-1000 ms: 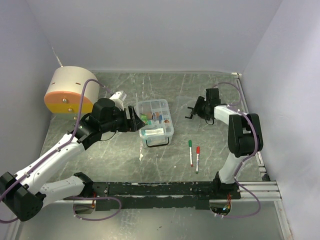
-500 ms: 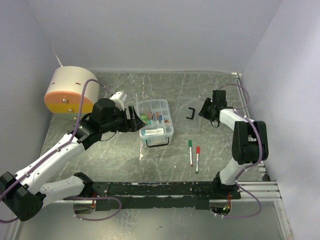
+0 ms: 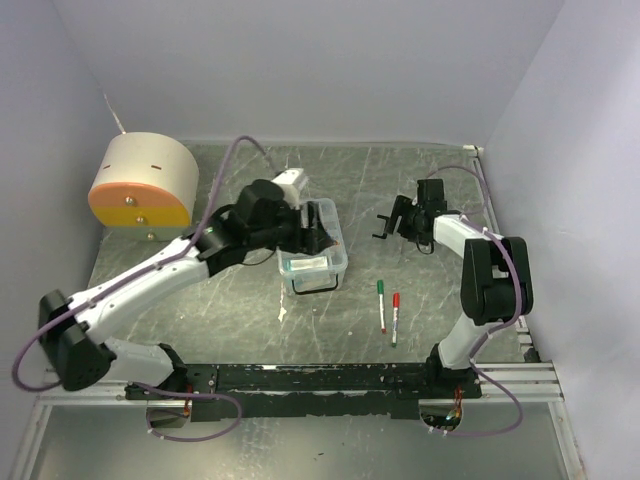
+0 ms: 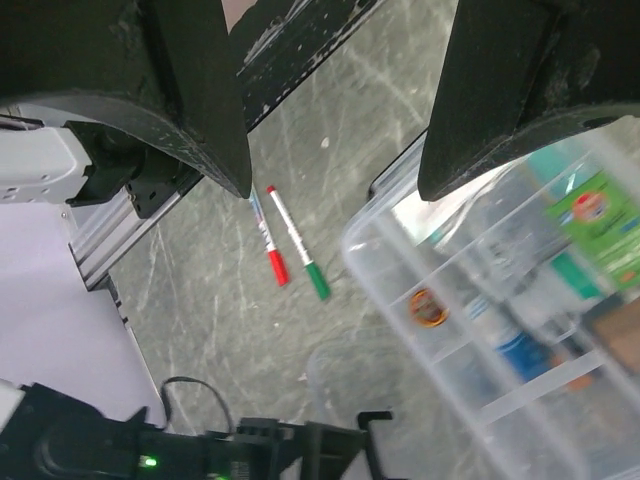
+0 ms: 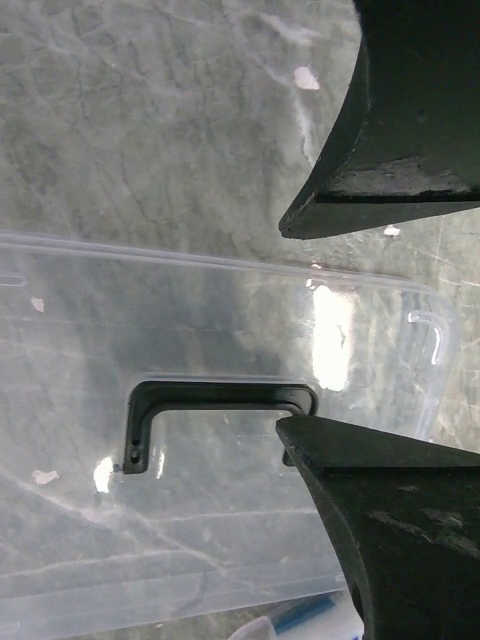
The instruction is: Organize the medicine kit
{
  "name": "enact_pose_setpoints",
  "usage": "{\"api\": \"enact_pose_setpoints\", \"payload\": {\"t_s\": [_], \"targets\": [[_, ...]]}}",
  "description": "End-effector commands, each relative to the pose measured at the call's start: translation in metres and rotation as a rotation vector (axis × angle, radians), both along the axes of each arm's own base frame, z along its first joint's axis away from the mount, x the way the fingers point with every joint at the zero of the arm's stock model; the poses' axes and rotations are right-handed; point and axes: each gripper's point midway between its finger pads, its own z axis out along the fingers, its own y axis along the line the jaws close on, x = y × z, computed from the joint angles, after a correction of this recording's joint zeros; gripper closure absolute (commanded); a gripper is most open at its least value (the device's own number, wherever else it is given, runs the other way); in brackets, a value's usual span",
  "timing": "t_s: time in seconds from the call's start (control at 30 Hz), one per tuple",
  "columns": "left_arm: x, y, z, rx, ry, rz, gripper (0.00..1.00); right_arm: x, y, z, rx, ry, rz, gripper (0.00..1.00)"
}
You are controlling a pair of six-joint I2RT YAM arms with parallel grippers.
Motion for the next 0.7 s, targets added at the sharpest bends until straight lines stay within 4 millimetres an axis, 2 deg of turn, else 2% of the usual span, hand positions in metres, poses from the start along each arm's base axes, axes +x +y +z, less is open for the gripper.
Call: {"api": "enact_pose_setpoints", "payload": {"t_s": [0.0, 0.1, 0.13, 0.2, 0.33, 0.5, 0.6, 0.67], "targets": [[0.010, -0.044, -0.001, 0.074, -0.057, -0.010, 0.24, 0.016, 0.002, -0.001, -0.011, 0.003, 0.010, 0.29], [0.010, -0.074, -0.012, 0.129, -0.043, -0.032, 0.28, 0.019, 0.005, -0.006, -0.024, 0.022, 0.020, 0.29], [0.012, -0.086, -0.021, 0.150, -0.036, -0.040, 0.29, 0.020, 0.005, -0.009, -0.035, 0.031, 0.019, 0.29], [0.015, -0.099, -0.024, 0.160, -0.039, -0.043, 0.31, 0.020, 0.002, -0.013, -0.067, 0.050, 0.004, 0.29], [0.023, -0.121, -0.044, 0.176, -0.014, -0.056, 0.32, 0.014, -0.007, -0.021, -0.110, 0.074, -0.016, 0.31], [0.024, -0.134, -0.074, 0.207, 0.021, -0.077, 0.36, -0.005, -0.023, -0.022, -0.186, 0.117, -0.046, 0.37], [0.023, -0.139, -0.084, 0.205, 0.030, -0.091, 0.36, -0.019, -0.028, -0.014, -0.207, 0.123, -0.053, 0.43], [0.022, -0.144, -0.088, 0.203, 0.036, -0.103, 0.36, -0.029, -0.028, -0.011, -0.204, 0.123, -0.050, 0.43]]}}
